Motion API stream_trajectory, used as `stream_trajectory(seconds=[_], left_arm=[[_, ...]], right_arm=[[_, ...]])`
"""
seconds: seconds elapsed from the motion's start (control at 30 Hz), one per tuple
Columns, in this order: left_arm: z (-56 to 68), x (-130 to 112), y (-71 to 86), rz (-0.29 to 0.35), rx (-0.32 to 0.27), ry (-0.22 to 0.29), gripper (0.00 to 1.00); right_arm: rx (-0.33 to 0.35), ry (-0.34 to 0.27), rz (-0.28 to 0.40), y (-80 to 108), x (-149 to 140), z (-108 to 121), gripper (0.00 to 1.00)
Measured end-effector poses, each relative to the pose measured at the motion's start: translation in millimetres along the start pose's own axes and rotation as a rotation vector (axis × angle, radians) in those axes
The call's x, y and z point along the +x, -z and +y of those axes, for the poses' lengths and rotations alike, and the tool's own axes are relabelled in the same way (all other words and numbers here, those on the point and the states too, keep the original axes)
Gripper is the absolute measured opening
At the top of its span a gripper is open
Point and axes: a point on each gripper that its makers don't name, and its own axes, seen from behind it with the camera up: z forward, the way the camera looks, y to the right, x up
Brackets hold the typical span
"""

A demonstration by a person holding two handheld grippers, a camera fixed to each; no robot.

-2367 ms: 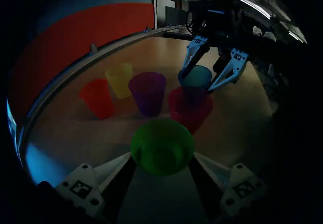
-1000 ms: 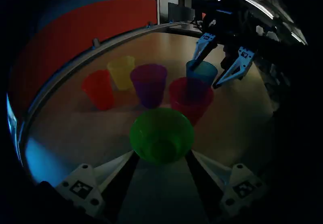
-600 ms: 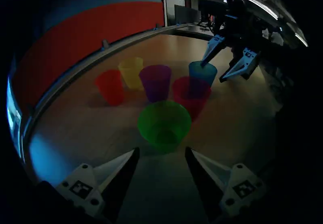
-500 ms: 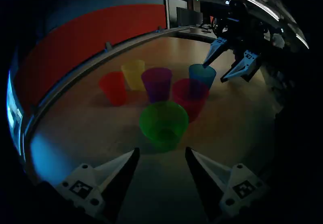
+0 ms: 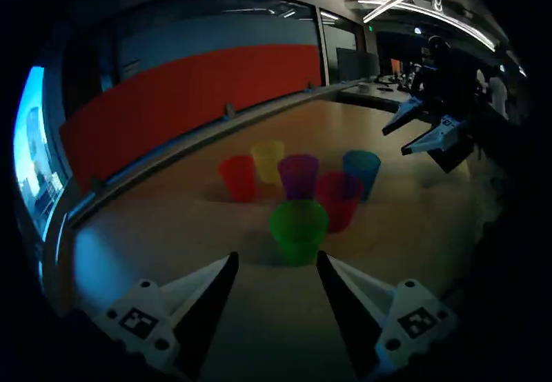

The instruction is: Pour water

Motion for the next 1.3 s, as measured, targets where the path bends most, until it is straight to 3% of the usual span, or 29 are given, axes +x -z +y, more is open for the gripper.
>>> stream_trajectory(seconds=[0.47, 0.73, 0.97, 1.3], left_arm=[[-27.7, 37.5, 36.2, 0.233, 0.196, 0.090, 0.84], [-52.3, 58.8, 53.5, 0.343, 0.325, 0.128, 0.84], [-64.0, 72.5, 56.8, 0.424, 0.395, 0.185, 0.84], [-82.7, 80.4, 61.2, 0.489, 0.482, 0.251, 0.84]], right_arm=[[-0.228, -0.039, 0.205, 30.8, 47.3, 24.6, 0.99], [-0.423, -0.046, 0.290, 45.8, 62.2, 59.6, 0.99], [-0.580, -0.074, 0.340, 62.6, 70.2, 88.5, 0.99], [-0.659, -0.127, 0.412, 79.8, 80.1, 103.2, 0.99]])
